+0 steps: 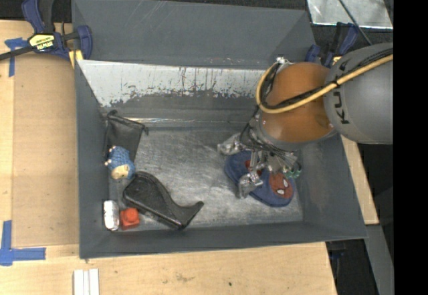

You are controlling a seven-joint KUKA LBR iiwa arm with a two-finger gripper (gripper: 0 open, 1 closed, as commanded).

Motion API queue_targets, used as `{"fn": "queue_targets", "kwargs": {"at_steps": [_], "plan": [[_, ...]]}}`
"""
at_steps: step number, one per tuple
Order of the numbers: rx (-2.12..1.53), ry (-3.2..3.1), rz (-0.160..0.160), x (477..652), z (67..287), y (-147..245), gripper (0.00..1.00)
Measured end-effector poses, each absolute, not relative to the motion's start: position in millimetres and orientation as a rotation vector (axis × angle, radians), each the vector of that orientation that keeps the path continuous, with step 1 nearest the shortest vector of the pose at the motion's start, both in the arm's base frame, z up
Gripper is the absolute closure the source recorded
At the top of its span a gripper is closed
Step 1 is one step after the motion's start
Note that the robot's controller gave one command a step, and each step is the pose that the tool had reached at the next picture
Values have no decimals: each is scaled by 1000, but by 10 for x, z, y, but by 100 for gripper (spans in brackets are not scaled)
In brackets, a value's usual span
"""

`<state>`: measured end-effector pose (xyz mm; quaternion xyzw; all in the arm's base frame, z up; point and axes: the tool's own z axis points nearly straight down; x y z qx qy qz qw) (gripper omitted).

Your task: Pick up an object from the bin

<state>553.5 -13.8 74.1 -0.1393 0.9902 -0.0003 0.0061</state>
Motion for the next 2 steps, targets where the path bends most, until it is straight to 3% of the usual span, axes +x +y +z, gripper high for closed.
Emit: {"fn": "queue_targets", "kwargs": {"at_steps": [1,2], "plan": [[-436,3084,-2,5569,778,-105,100],[-439,3101,-2,5525,741,-117,0]]}}
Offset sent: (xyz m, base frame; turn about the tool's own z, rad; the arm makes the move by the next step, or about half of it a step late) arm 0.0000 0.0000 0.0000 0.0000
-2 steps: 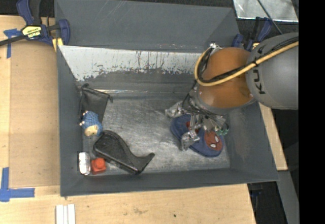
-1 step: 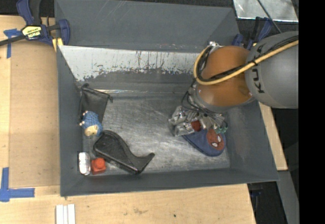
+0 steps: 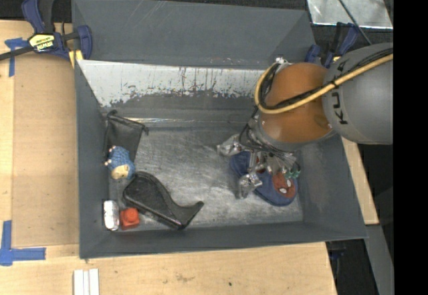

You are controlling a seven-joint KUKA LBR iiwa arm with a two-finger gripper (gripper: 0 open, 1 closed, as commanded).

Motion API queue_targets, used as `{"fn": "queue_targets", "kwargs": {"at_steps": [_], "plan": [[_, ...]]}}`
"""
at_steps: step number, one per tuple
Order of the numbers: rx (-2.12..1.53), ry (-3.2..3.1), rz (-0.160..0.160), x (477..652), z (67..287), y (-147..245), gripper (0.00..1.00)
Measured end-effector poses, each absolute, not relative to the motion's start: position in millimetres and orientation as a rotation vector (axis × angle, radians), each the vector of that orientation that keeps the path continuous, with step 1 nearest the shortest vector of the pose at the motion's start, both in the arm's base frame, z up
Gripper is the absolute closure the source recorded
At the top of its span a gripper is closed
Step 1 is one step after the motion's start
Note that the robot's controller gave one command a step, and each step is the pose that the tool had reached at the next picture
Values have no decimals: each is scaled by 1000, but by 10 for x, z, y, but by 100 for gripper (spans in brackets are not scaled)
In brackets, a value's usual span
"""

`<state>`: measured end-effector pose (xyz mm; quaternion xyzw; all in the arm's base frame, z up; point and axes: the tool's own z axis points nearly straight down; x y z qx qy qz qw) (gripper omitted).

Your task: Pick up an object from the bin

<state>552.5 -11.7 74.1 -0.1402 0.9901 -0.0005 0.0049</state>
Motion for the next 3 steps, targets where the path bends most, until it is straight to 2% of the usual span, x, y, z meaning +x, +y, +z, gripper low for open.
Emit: {"fn": "queue_targets", "kwargs": {"at_steps": [1,2,3], "plan": [[-1088,2937,-6,5927,745,393,0],[-1280,2860,-8,6160,1309,-138,0],[-1239,2869,6,5753,768,-858,0]]}}
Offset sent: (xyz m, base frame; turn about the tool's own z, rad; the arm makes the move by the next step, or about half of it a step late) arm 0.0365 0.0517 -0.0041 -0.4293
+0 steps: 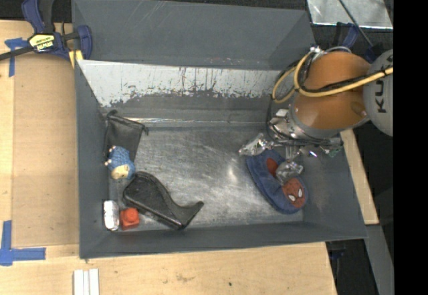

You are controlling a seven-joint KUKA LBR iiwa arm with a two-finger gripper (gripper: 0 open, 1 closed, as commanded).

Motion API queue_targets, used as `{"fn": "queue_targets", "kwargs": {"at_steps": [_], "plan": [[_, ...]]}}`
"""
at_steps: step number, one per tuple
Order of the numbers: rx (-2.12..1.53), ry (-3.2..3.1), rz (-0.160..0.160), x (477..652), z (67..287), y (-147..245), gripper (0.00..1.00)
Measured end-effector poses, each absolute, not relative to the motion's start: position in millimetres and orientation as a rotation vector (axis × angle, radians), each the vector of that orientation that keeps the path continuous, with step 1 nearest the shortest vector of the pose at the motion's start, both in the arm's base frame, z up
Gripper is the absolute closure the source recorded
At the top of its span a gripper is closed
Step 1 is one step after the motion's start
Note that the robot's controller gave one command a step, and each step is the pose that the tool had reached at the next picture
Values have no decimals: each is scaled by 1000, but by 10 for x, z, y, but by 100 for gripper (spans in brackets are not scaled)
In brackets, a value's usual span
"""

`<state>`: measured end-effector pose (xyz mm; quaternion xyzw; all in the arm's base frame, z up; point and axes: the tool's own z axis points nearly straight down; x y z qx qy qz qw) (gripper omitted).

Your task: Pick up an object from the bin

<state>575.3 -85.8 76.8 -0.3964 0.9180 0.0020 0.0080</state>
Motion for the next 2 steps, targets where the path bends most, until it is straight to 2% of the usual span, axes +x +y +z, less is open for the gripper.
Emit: {"fn": "queue_targets", "kwargs": {"at_steps": [1,2], "plan": [[-1253,2868,-1,5771,805,-844,100],[-1309,2843,-10,5917,2252,-923,100]]}}
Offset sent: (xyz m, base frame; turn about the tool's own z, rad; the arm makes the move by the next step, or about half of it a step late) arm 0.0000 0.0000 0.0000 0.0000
